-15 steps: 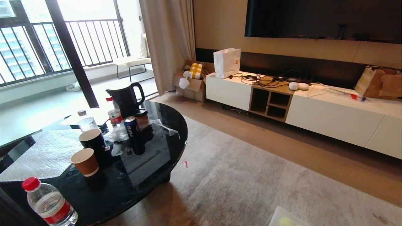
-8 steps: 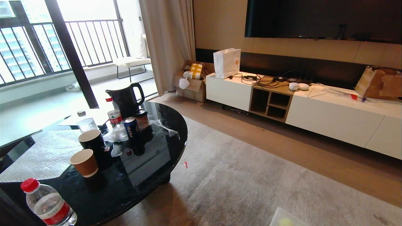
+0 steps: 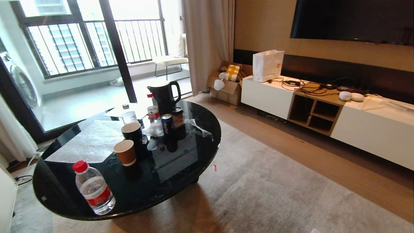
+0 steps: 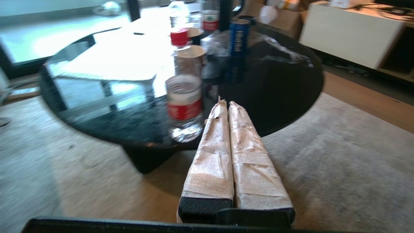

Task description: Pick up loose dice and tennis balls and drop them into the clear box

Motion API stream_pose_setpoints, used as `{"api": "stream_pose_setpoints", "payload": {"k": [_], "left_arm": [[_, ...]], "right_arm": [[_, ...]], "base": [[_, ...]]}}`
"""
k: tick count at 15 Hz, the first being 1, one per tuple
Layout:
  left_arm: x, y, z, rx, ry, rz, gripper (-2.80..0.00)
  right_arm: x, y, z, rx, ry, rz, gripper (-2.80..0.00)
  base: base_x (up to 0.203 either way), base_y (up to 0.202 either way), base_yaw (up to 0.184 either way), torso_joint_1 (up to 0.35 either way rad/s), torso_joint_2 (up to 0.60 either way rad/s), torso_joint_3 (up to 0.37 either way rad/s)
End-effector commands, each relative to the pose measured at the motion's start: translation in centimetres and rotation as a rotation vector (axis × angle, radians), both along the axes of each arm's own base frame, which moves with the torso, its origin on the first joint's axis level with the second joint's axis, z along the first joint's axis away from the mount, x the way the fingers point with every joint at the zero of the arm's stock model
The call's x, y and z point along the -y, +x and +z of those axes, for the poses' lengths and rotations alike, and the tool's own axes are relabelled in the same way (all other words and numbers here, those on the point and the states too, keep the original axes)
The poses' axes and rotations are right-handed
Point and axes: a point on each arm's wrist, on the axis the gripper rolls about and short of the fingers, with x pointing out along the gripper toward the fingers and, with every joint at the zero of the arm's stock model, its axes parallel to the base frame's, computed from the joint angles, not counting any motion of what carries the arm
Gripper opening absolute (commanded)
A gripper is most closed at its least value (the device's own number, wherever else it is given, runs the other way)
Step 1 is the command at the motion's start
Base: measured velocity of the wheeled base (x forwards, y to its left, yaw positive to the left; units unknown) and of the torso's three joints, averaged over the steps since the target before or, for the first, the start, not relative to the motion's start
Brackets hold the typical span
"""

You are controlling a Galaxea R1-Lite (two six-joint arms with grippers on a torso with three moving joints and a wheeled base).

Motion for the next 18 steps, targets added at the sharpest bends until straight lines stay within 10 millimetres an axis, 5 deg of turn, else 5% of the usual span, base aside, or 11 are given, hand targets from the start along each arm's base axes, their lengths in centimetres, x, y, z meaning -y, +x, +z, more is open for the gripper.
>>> {"api": "stream_pose_setpoints", "payload": {"k": [1, 18], "left_arm": [[0.0, 0.0, 0.0, 0.0, 0.0, 0.001, -2.8], [0.0, 0.01, -0.06, -0.003, -0.003, 0.001, -2.8]], "right_arm": [[0.0, 0.01, -0.01, -0.002, -0.001, 0.001, -2.8], [0.0, -0.01, -0.03, -0.007, 0.001, -0.001, -2.8]], "base": [[-0.003, -0.007, 0.168, 0.002, 0.0, 0.001], [-0.001, -0.008, 0.164, 0.003, 0.0, 0.004]]}}
